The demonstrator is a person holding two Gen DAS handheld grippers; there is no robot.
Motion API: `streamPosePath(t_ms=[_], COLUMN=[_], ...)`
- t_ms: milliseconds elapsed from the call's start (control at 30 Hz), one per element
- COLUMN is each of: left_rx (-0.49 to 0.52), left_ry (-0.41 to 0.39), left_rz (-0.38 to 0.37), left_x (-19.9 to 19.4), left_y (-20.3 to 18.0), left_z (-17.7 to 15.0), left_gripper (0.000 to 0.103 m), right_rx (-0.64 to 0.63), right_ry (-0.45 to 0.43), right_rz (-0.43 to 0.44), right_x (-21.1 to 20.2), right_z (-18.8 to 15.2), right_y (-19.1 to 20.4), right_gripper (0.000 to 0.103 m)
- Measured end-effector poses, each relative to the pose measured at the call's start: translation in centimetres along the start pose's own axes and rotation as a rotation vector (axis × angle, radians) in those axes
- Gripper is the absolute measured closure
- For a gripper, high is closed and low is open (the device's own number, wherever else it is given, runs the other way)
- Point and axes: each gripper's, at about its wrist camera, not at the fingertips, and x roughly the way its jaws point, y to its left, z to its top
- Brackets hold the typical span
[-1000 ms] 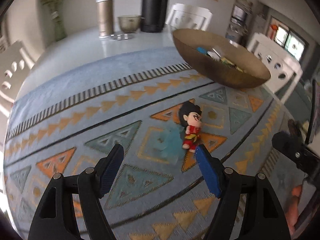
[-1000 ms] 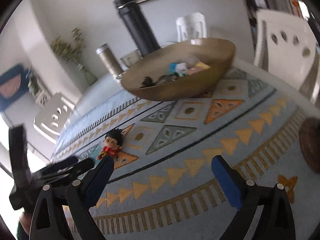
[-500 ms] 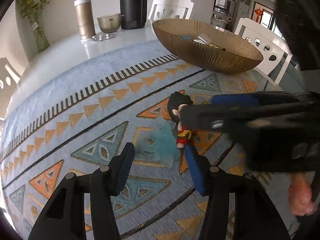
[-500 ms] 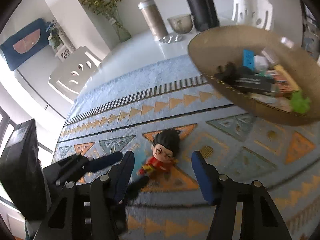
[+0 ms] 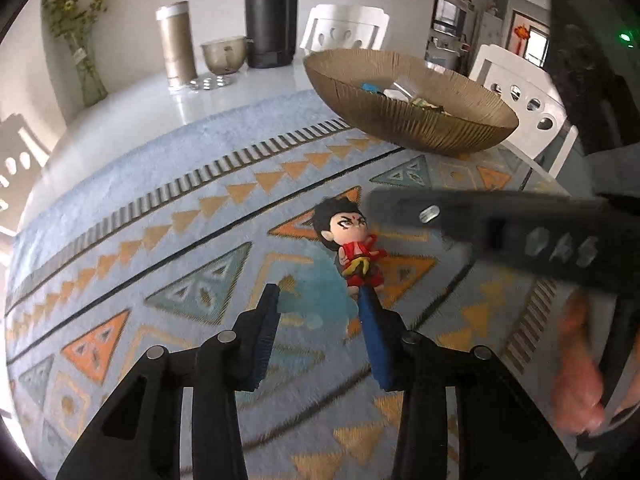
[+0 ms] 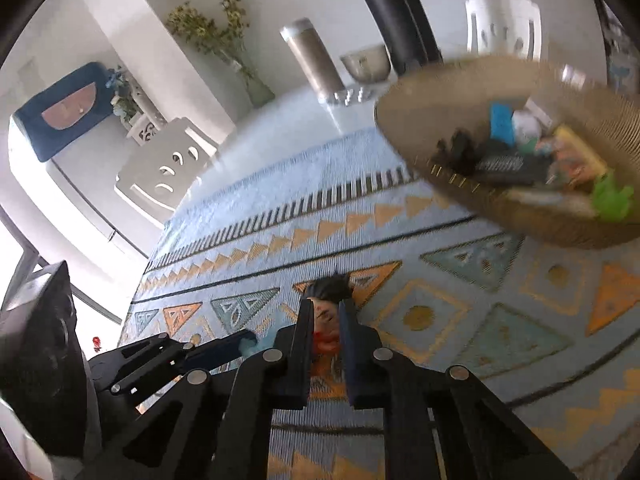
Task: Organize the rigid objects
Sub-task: 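Lower the right gripper onto the red anime figure and grasp it, then grasp the light blue translucent piece with the left gripper while the right gripper holds the figure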
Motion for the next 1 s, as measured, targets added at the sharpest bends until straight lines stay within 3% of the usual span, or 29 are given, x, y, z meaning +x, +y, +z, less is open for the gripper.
streamPosePath(t_ms=[100, 233, 300, 367, 500, 733, 833, 867, 1000], left_rx=[-0.053, -0.117, -0.149, -0.171, -0.193, -0.167, -0.157, -0.162, -0.187], left_ry=[0.005, 0.025, 0.034, 0.030, 0.026, 0.008, 0.007, 0.005, -0.001], left_rz=[0.002, 0.031, 0.042, 0.044, 0.043, 0.056, 0.065, 0.066, 0.068], left_x=[-1.5, -2.9, -3.5, -3.9, -3.9, -3.8, -3.7, -3.8, -4.0], left_y=[0.5, 0.6, 0.6, 0.7, 0.7, 0.2, 0.1, 0.2, 0.7], left_z=[-0.9, -3.0, -4.4, -5.4, -6.3, -6.3, -6.4, -6.4, -6.7], left_gripper=[0.067, 0.067, 0.067, 0.067, 0.067, 0.067, 0.067, 0.067, 0.067], right_rx=[-0.045, 0.047, 0.108, 0.131, 0.124, -0.059, -0.171, -0.214, -0.174], right_ry=[-0.016, 0.108, 0.156, 0.178, 0.207, 0.166, 0.140, 0.131, 0.136], right_rz=[-0.016, 0.048, 0.046, 0.056, 0.111, -0.081, -0.183, -0.196, -0.116], right_x=[-2.2, -1.8, -1.0, -0.2, 0.8, 3.4, 4.6, 4.6, 3.3], right_z=[-0.3, -1.4, -2.0, -2.4, -3.2, -2.8, -2.8, -3.1, -3.0], right_y=[0.6, -0.7, -1.5, -1.4, 0.7, 5.5, 7.2, 7.5, 6.1], right_gripper=[0.091, 0.081, 0.058, 0.044, 0.043, 0.043, 0.058, 0.068, 0.071])
